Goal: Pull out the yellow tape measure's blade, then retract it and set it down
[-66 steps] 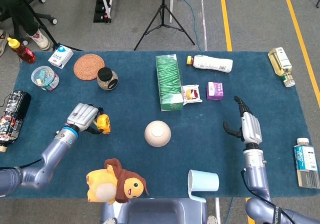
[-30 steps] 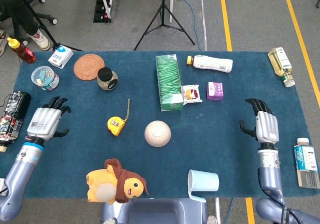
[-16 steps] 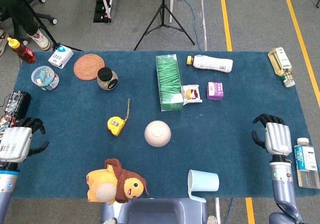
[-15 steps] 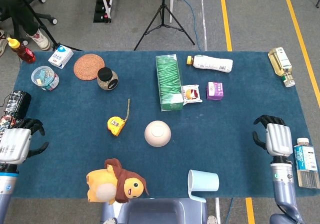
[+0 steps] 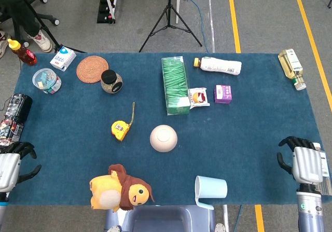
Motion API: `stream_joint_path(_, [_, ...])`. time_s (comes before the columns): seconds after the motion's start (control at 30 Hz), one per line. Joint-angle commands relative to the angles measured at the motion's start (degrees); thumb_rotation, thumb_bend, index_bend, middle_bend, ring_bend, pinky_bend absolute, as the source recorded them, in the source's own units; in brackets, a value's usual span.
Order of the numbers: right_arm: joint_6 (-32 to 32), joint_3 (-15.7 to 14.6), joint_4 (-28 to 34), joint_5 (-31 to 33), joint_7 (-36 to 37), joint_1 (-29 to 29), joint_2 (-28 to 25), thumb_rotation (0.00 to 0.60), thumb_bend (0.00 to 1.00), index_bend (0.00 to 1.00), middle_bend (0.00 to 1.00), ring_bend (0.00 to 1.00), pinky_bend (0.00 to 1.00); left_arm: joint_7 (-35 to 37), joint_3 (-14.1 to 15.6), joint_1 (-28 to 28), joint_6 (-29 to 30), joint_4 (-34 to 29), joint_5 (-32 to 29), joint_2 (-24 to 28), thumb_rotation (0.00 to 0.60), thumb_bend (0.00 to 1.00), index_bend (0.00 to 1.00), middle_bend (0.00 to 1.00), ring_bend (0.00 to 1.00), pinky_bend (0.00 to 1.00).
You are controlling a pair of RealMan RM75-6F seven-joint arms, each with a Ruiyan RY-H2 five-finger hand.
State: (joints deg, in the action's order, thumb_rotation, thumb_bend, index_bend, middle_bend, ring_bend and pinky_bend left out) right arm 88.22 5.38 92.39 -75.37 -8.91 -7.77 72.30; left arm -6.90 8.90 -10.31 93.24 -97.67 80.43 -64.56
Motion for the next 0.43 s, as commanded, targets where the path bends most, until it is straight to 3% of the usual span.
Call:
stream_joint_path(0.03, [0.49, -0.21, 0.24, -0.57, 0.43, 0.6, -0.41, 0.6, 0.39, 0.45, 0.38, 0.34, 0.26, 0.17, -0.22, 0.45, -0.44, -0.15, 0.59, 0.26, 0.6, 0.2, 0.53, 0.38, 0.27, 0.41])
stream_joint_path(0.43, [1.65, 0.29, 0.0, -1.83, 3.8, 2.81, -1.44, 0.6, 0.39, 0.45, 0.38, 0.34, 0.26, -0.83, -1.79, 2.99, -0.28, -2.9, 3.41, 2.49, 0.6, 0.2, 0.53, 0.38, 0.27, 0.41])
